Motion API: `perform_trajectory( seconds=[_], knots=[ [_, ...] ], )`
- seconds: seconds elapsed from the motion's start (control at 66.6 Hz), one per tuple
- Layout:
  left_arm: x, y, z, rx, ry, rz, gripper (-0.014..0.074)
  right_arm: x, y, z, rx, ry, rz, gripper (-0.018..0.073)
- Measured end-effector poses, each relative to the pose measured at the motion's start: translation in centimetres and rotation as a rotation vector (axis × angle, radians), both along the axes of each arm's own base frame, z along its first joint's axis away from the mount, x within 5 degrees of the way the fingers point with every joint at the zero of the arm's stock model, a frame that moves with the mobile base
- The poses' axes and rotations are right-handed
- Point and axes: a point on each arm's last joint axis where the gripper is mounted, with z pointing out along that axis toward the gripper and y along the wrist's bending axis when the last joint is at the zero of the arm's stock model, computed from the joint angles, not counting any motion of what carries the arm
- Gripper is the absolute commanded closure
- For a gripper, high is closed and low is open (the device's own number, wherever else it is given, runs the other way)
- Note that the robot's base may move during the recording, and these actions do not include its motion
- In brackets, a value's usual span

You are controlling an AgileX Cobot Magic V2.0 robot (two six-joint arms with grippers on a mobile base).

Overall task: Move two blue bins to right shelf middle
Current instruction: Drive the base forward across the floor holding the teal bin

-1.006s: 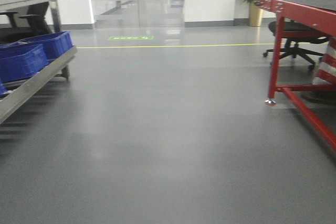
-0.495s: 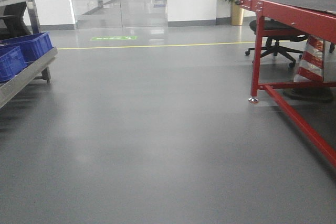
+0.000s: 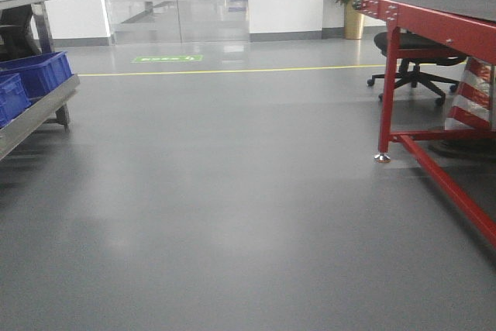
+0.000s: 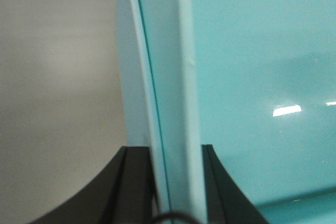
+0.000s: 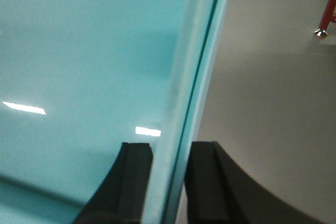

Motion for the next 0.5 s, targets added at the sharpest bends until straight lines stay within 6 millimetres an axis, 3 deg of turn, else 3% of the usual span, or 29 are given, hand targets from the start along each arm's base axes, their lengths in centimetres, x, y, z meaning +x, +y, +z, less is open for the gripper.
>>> perform_trajectory(
  seconds=[0.495],
  knots=[
    [0.01,0.0,0.02,0.001,-0.002,-0.001,0.0707,0.0,0.0,0.0,0.001,0.001,-0.001,0.0713]
  ],
)
